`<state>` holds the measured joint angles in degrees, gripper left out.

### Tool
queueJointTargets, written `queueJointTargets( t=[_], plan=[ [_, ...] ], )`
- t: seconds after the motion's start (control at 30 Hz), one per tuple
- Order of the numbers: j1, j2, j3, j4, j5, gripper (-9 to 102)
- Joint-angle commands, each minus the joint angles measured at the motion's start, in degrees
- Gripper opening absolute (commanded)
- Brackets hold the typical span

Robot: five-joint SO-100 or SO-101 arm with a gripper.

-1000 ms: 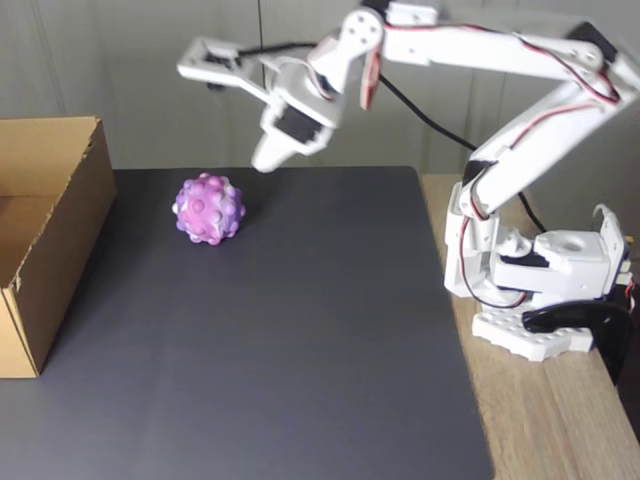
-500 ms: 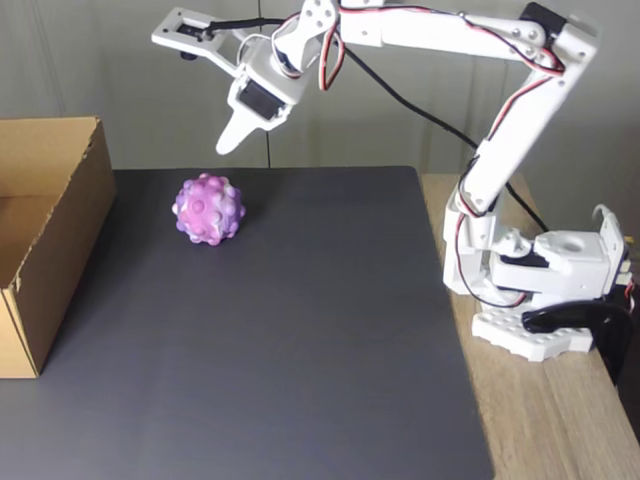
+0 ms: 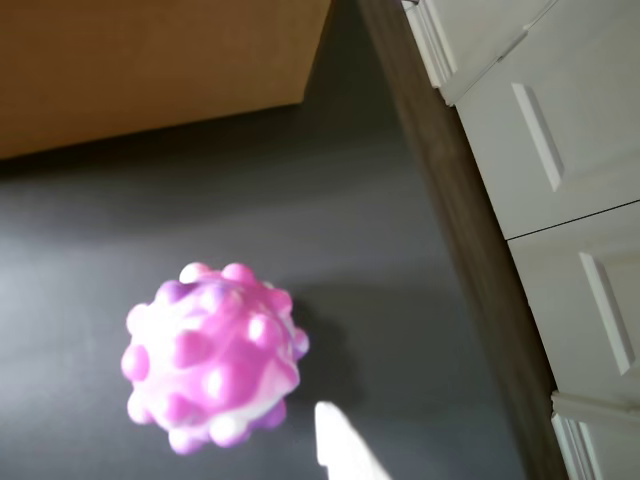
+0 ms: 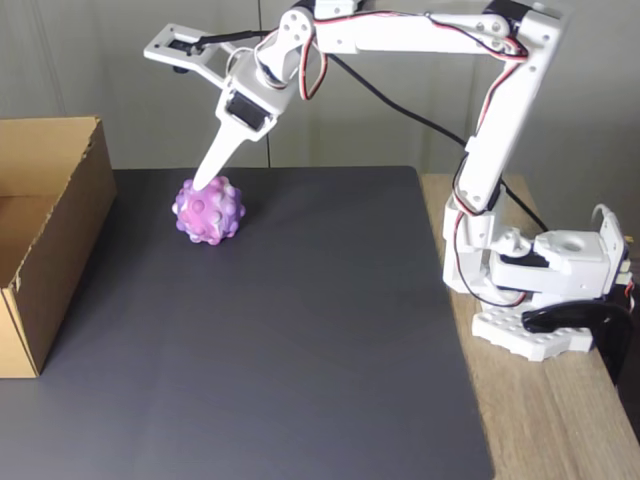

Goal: Grasp a ball and put it in the box.

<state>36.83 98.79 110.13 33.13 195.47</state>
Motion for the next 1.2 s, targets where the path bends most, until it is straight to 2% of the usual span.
queueJointTargets(
  t=[0.0, 0.43, 1.17],
  plan=[
    [0.3, -0.7, -2.9, -1.7, 0.5, 43],
    [0.9, -10.5, -5.4, -7.8, 1.1, 42],
    [0.9, -21.4, -8.4, -11.9, 2.0, 42]
  ],
)
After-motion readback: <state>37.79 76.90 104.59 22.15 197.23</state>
